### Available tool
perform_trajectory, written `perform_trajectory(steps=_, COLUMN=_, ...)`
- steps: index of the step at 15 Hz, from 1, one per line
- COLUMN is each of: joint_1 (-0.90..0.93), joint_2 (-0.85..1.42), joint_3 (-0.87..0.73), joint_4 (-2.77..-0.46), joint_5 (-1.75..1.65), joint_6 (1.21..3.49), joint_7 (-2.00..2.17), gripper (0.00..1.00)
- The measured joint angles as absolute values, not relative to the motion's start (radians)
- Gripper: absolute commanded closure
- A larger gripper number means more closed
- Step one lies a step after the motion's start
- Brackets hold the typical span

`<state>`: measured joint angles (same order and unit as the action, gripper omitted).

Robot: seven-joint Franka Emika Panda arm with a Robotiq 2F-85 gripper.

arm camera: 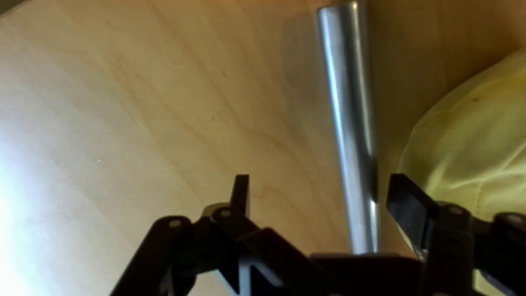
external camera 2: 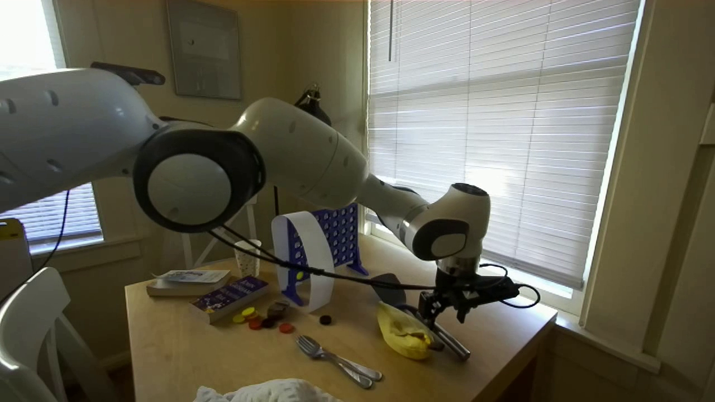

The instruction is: Move the spatula to the left.

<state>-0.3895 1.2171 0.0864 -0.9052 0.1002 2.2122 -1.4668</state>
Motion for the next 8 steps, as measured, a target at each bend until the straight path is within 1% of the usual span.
perform_trajectory(steps=1, joint_1=-0.390, joint_2=1.228, joint_3=0.086, joint_4=-0.898, joint_5=0.100, joint_6=2.212, joint_7=-1.467, gripper=0.44)
perform_trajectory(steps=3, joint_1=-0.390, joint_2=1.244, joint_3=0.086, joint_4=-0.887, joint_5=0.100, joint_6=2.215, joint_7=-1.469, gripper=0.55)
perform_trajectory(steps=4, joint_1=-0.389, joint_2=1.250, joint_3=0.086, joint_4=-0.883, joint_5=0.100, joint_6=2.216, joint_7=-1.470, gripper=0.64)
perform_trajectory(steps=6, joint_1=-0.389, joint_2=1.253, joint_3=0.087, joint_4=-0.883, joint_5=0.100, joint_6=2.220, joint_7=-1.471, gripper=0.77)
perform_trajectory(steps=8, joint_1=-0.389, joint_2=1.252, joint_3=0.089, joint_4=-0.879, joint_5=0.100, joint_6=2.226, joint_7=-1.471, gripper=0.91)
